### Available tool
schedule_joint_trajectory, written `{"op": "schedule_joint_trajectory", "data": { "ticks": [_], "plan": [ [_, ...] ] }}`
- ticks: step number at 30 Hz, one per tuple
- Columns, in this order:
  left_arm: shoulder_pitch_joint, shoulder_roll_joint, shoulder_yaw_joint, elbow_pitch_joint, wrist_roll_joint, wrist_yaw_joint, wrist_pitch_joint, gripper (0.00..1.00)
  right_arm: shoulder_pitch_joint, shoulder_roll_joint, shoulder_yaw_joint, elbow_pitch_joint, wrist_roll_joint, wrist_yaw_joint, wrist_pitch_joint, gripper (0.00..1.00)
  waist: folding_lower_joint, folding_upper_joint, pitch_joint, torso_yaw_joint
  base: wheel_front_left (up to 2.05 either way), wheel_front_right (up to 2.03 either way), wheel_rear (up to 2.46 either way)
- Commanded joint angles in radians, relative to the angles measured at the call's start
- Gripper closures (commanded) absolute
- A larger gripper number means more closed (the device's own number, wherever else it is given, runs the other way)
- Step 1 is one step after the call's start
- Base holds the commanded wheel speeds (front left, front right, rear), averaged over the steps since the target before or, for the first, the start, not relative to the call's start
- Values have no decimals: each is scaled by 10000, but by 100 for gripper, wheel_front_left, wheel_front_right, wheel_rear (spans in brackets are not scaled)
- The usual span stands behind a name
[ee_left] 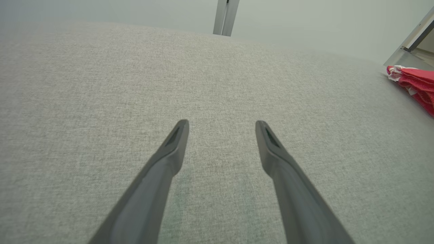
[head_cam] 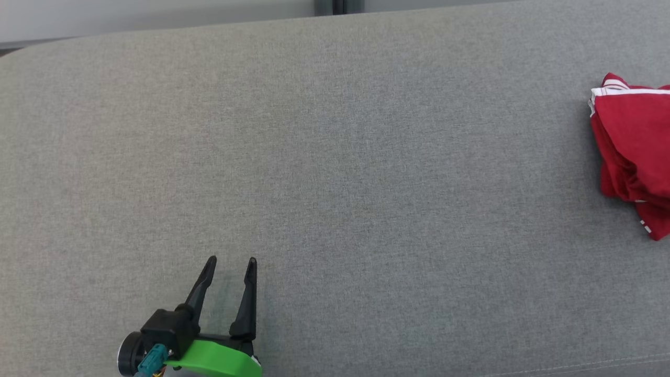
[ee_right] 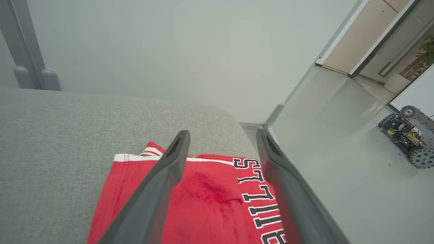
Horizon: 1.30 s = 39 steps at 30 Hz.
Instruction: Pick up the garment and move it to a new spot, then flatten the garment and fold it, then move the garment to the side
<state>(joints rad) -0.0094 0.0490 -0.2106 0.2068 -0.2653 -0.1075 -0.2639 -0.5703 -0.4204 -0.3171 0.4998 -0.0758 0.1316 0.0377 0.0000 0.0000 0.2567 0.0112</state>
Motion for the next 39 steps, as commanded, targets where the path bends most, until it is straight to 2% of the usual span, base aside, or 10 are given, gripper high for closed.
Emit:
{"op": "schedule_joint_trajectory", "data": {
  "ticks": [1, 7, 9, 15, 20, 25, 33, 39],
  "plan": [
    [184, 31, 113, -53, -102, 128, -1, 0, 374, 250, -16, -249, 71, -20, -328, 0, 0, 0, -535, 32, 0, 0, 0],
    [674, 29, 477, -139, -222, 512, -1, 0, 2150, 1445, 425, -1576, 276, -20, -1626, 0, 0, 0, -1421, 326, 0, 0, 0],
    [896, 26, 564, -138, -246, 577, -1, 0, 2891, 2040, 378, -1960, 276, -19, -2096, 0, 0, 0, -1668, 452, 0, 0, 0],
    [1299, 29, 1068, -275, -4, 738, -1, 0, 4896, 3402, 692, -2664, -191, -20, -2908, 0, 0, 0, -2127, 734, 0, 0, 0],
    [1541, 28, 1352, -175, 214, 769, -1, 0, 6005, 3663, 1301, -2896, -180, -20, -3043, 0, 0, 0, -2485, 812, 0, 0, 0],
    [1555, 28, 1300, -225, 369, 620, -1, 0, 6821, 3686, 1860, -3172, 481, -20, -3028, 0, 0, 0, -2656, 832, 0, 0, 0],
    [1325, 28, 1095, -90, 483, 411, -1, 0, 7316, 3688, 1885, -3360, 854, -20, -3031, 0, 0, 0, -2763, 716, 0, 0, 0],
    [1265, 28, 1077, 2, 503, 419, -1, 0, 7362, 3689, 1944, -3353, 839, -20, -3032, 0, 0, 0, -2767, 589, 0, 0, 0]
  ]
}}
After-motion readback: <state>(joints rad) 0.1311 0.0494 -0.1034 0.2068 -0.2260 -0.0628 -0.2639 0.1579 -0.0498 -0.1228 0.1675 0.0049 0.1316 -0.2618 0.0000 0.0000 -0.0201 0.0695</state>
